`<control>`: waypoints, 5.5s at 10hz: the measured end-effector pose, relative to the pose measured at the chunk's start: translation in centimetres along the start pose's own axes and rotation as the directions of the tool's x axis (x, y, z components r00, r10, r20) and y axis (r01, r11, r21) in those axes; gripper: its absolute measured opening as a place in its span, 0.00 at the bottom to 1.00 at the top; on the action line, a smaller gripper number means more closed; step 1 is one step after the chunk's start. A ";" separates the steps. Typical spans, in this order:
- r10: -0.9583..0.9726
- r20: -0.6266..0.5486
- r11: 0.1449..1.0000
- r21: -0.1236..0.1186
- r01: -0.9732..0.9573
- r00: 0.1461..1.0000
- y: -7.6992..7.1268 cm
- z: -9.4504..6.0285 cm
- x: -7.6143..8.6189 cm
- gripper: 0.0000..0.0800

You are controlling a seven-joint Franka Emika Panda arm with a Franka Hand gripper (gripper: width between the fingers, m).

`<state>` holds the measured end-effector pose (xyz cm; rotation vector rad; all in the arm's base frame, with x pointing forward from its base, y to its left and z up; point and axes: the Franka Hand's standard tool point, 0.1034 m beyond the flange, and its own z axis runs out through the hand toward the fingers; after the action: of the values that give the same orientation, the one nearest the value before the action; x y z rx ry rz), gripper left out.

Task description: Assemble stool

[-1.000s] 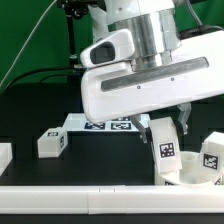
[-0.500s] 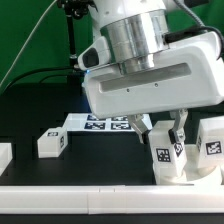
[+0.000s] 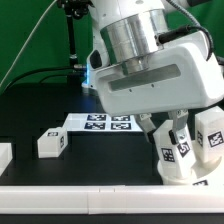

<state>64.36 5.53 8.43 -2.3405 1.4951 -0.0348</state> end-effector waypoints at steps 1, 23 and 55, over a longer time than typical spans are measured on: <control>0.082 -0.009 0.997 0.001 -0.082 0.997 -0.3 0.2 -0.6 0.42; 0.039 -0.001 0.999 -0.019 -0.039 0.999 2.1 -2.9 0.8 0.43; -0.776 -0.164 0.621 -0.372 0.690 0.609 -5.6 -5.4 -2.4 0.43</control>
Offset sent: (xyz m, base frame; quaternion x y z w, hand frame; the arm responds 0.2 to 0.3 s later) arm -0.0095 -0.0005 -0.0072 0.0288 0.0622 0.1843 0.9805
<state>67.02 8.16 15.63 -3.1494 0.5056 -0.4616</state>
